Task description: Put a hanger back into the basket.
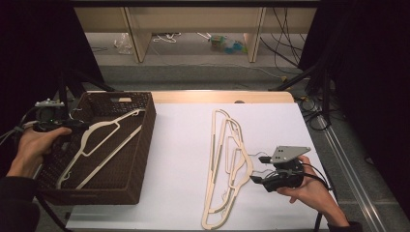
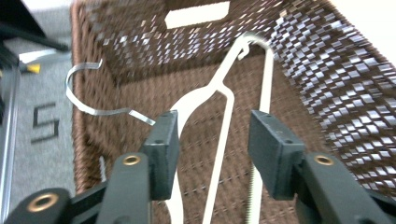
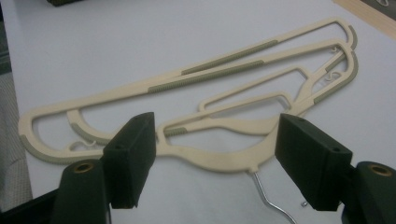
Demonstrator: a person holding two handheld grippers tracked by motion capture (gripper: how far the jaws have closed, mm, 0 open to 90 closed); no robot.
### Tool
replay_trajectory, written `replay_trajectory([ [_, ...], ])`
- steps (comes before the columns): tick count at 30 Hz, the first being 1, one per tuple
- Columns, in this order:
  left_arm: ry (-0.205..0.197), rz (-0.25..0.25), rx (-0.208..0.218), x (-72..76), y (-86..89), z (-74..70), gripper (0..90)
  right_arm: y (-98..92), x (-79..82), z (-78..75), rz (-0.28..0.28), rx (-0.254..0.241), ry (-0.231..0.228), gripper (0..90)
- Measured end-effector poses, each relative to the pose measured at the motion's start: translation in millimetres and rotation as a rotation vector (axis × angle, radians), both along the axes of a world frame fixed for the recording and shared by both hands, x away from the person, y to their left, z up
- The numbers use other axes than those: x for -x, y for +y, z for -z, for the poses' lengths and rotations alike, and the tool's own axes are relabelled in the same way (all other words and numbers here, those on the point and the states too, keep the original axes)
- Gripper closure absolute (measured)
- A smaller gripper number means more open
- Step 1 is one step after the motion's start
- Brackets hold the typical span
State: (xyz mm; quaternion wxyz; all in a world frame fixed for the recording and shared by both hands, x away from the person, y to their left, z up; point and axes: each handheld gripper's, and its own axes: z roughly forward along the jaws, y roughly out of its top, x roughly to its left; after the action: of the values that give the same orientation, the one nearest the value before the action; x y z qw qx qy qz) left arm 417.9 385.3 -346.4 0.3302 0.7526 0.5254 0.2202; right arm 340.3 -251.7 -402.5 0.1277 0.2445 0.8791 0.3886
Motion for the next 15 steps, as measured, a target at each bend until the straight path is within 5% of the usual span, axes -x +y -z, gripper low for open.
replay_trajectory([
  [4, -0.087, 0.032, 0.057, 17.2, -24.3, -11.7, 43.8, 1.5, 1.8, -1.2, 0.033, -0.042, 0.025, 26.8],
  [9, -0.134, 0.119, 0.045, 39.9, -59.5, -18.2, 37.3, 4.1, 3.9, 0.4, 0.125, -0.06, 0.049, 25.7],
  [15, -0.209, 0.251, 0.095, 77.0, -110.7, -22.3, 34.3, 12.1, 8.7, 9.5, 0.241, -0.026, 0.087, 24.4],
])
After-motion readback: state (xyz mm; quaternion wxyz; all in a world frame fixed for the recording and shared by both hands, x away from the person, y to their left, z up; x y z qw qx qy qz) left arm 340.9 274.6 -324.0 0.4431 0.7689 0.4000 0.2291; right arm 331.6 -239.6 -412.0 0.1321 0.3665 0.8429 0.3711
